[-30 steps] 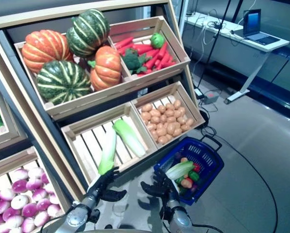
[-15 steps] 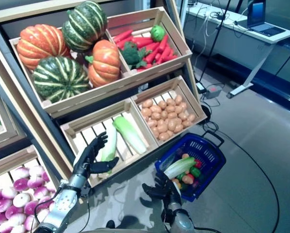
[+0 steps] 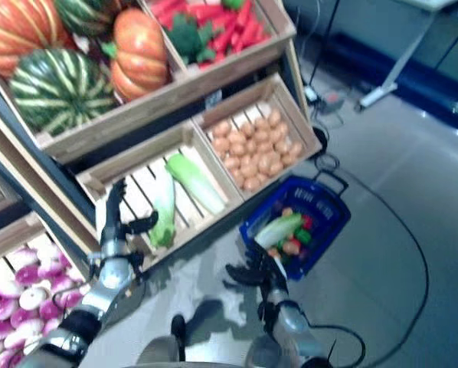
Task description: Put vegetables into the basket
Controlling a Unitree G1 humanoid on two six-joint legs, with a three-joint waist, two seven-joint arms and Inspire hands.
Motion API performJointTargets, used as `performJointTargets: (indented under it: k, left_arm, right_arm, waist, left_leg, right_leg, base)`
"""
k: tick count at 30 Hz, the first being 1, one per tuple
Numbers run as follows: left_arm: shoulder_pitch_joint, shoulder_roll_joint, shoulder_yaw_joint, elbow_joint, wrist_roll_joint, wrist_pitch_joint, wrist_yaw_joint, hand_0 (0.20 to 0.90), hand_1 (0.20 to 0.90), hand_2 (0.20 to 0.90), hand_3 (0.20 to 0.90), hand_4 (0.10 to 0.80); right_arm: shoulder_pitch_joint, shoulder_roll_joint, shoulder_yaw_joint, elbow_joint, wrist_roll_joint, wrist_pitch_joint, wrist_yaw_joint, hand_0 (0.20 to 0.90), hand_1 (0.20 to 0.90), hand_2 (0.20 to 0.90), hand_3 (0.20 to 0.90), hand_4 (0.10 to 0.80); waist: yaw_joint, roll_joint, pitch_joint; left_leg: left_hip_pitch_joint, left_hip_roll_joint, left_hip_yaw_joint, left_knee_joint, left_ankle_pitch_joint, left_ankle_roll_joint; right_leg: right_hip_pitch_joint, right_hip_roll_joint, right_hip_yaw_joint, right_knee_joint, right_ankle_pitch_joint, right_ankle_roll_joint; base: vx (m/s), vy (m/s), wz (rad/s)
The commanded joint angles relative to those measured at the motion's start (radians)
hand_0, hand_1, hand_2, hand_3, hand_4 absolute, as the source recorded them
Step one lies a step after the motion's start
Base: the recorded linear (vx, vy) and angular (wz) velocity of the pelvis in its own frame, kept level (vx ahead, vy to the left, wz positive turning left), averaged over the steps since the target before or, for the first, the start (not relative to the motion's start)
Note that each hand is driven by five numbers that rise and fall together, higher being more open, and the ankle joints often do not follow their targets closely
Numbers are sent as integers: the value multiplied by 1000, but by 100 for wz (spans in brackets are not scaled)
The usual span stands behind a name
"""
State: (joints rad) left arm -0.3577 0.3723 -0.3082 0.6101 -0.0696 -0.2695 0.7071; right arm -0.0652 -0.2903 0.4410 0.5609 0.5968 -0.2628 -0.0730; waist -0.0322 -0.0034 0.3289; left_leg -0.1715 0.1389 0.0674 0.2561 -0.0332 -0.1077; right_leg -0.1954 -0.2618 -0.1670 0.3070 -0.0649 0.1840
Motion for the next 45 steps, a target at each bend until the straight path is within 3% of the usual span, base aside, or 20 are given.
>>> performJointTargets:
  k: [1,6,13,18,20,29,38,45]
  left_arm:
    - [-109,50,43,-28,51,-48,129,900,900,900,900,800]
    - [-245,69,45,37,40,-37,142,900,900,900,900,800]
    - [-368,119,47,118,-28,28,182,900,900,900,900,800]
    - [-461,151,54,202,-110,58,200,900,900,900,900,800]
    - [-483,159,60,216,-149,53,192,900,900,900,900,800]
    - [-642,227,45,335,-232,114,226,900,900,900,900,800]
    - [-775,276,-2,440,-335,176,91,900,900,900,900,800]
    - [-842,337,-34,522,-392,229,39,900,900,900,900,800]
  right_arm:
    - [9,-15,-2,-167,20,-58,-37,900,900,900,900,800]
    - [-52,-32,6,-149,33,-50,-50,900,900,900,900,800]
    - [-128,-66,6,-146,57,-26,-68,900,900,900,900,800]
    - [-182,-79,14,-128,74,-16,-101,900,900,900,900,800]
    - [-197,-84,19,-127,78,-13,-119,900,900,900,900,800]
    - [-272,-111,10,-86,97,11,-166,900,900,900,900,800]
    - [-326,-133,-23,-52,117,24,-212,900,900,900,900,800]
    - [-323,-172,-59,-27,132,25,-173,900,900,900,900,800]
  waist:
    - [-22,-21,27]
    - [-40,-32,78]
    - [-62,-31,111]
    - [-72,-35,131]
    - [-73,-35,142]
    - [-85,-45,173]
    - [-89,-77,186]
    - [-99,-89,186]
  left_leg:
    - [-85,51,-19,156,-65,7]
    - [-275,50,-35,357,-141,11]
    - [-415,56,-49,502,-195,10]
    - [-506,59,-50,593,-227,8]
    - [-528,60,-55,640,-269,3]
    - [-681,71,-75,783,-308,5]
    - [-868,72,-101,941,-343,25]
    - [-932,77,-105,1007,-362,39]
  right_leg:
    - [-95,-29,75,195,-61,-49]
    - [-284,-25,123,391,-120,-58]
    - [-444,-7,172,526,-156,-67]
    - [-539,-1,184,599,-172,-73]
    - [-561,1,189,642,-210,-69]
    - [-709,14,197,764,-243,-78]
    - [-883,27,196,890,-257,-84]
    - [-940,29,195,930,-259,-91]
  base:
    - [-176,70,-16]
    - [-134,53,-7]
    - [-84,58,-11]
    - [-63,22,-8]
    - [1,12,-5]
    - [-66,25,-6]
    - [-43,-6,1]
    - [-7,23,-4]
